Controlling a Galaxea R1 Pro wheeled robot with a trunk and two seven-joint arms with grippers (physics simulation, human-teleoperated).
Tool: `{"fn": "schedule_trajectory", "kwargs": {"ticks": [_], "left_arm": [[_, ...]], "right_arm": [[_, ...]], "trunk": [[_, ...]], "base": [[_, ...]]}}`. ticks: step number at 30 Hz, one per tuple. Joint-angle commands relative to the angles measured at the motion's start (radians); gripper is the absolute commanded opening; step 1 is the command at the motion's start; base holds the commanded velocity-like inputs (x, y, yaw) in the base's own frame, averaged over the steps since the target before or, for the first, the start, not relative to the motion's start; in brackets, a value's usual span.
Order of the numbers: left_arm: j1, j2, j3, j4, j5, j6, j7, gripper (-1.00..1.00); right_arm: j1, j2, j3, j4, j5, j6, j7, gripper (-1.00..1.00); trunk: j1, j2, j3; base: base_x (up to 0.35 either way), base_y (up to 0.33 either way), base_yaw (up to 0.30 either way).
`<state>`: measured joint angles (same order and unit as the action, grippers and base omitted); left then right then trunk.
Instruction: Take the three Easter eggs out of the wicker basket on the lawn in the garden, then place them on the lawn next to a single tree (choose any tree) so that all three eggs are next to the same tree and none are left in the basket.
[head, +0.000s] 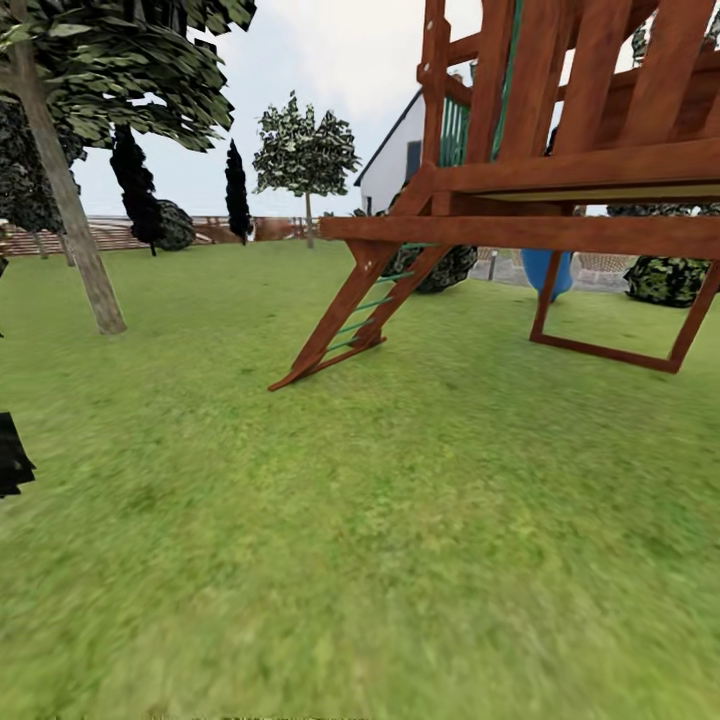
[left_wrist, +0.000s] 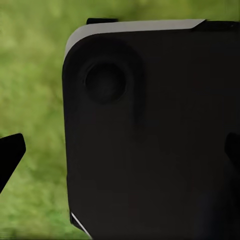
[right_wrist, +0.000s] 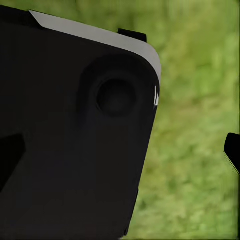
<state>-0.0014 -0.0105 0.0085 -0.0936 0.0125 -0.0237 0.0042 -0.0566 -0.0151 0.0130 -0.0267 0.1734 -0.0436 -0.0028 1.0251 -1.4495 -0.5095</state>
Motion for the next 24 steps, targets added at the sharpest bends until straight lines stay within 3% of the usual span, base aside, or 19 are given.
{"fn": "schedule_trajectory", "kwargs": {"ticks": [1, 24], "left_arm": [[0.0, 0.0, 0.001, 0.0, 0.001, -0.002, 0.0, 1.0], [0.0, 0.0, 0.001, 0.0, 0.001, -0.002, 0.0, 1.0]], "right_arm": [[0.0, 0.0, 0.001, 0.001, 0.006, -0.003, 0.0, 1.0], [0.0, 0.0, 0.001, -0.001, 0.002, 0.0, 0.0, 1.0]], "trunk": [[0.0, 0.0, -0.002], [0.0, 0.0, -0.028]], "base": [[0.0, 0.0, 0.256], [0.0, 0.0, 0.241]]}}
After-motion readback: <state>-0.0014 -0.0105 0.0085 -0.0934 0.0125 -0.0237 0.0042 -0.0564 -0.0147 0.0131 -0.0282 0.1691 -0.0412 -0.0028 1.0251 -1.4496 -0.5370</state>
